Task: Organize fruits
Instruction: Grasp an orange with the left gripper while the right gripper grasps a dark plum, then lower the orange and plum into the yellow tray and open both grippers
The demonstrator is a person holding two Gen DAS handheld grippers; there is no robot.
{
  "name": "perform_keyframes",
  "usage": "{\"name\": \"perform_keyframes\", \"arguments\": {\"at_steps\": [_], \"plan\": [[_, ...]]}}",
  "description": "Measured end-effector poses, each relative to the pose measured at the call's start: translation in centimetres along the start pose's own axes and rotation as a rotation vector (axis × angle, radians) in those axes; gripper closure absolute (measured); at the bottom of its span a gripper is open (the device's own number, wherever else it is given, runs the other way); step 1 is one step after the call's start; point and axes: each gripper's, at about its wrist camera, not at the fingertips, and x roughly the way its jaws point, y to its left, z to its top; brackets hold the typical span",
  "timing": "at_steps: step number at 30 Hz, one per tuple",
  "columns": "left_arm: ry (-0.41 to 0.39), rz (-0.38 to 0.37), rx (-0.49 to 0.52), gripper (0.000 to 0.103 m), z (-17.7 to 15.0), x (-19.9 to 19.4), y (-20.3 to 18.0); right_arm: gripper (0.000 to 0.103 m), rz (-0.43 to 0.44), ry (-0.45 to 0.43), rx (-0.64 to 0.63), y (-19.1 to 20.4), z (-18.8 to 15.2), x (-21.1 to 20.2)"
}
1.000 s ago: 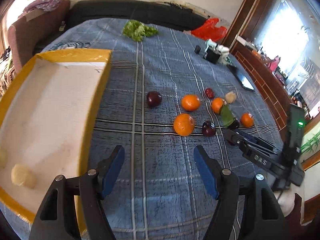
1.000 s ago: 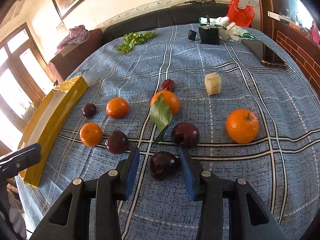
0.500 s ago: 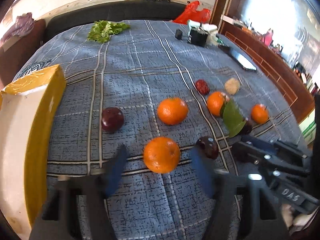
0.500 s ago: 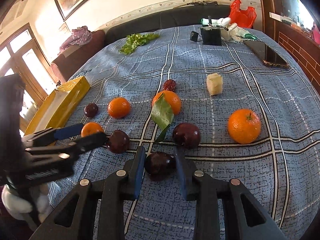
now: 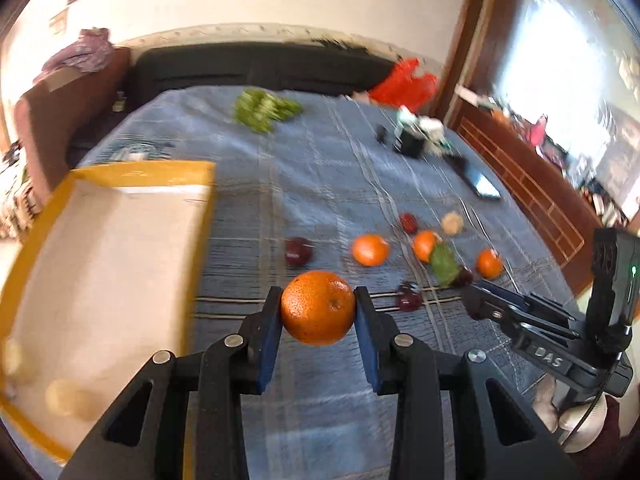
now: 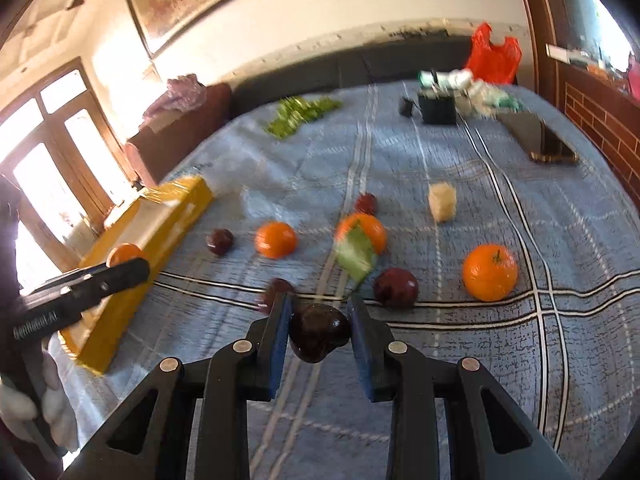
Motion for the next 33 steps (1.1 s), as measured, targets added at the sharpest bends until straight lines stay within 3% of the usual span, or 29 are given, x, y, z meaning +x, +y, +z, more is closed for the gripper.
{"name": "perform_keyframes", "arguments": {"at_steps": [6, 8, 14, 19, 23, 28, 31, 33], "plan": [[-0.069, 0.121, -0.117, 0.069, 0.0, -5.1, 8.1, 0.071, 0.118, 0.004, -0.041, 5.2, 1.1, -1.4], [-0.068, 0.178, -0.155, 0.069, -0.1, -6.0, 10.8, 0.071, 0.162, 0.016, -0.068, 7.4, 1.8, -1.1], [-0.019, 0.260, -0.237, 0.069, 0.0, -5.8, 17.5, 0.070, 0.318, 0.102, -0.128, 15.4, 3.7, 2.2], [0.072, 0.272, -0.310, 0.069, -0.3, -2.7, 21.7, 0.070, 0.359, 0.213, -0.193, 21.7, 3.3, 7.4], [0.109, 0.271, -0.336, 0.069, -0.8, -1.3, 23.1, 0.070, 0.358, 0.308, -0.208, 24.4, 1.9, 11.7], [0.114, 0.243, -0.378, 0.068, -1.3, -1.1, 24.2, 0.069, 0.348, 0.376, -0.235, 26.4, 0.6, 14.9], [0.085, 0.237, -0.401, 0.060, -1.4, -2.1, 24.5, 0.069, 0.349, 0.385, -0.252, 27.2, 0.0, 15.1], [0.057, 0.239, -0.414, 0.055, -1.4, -3.0, 24.5, 0.063, 0.357, 0.377, -0.253, 27.1, 0.0, 14.8]]}}
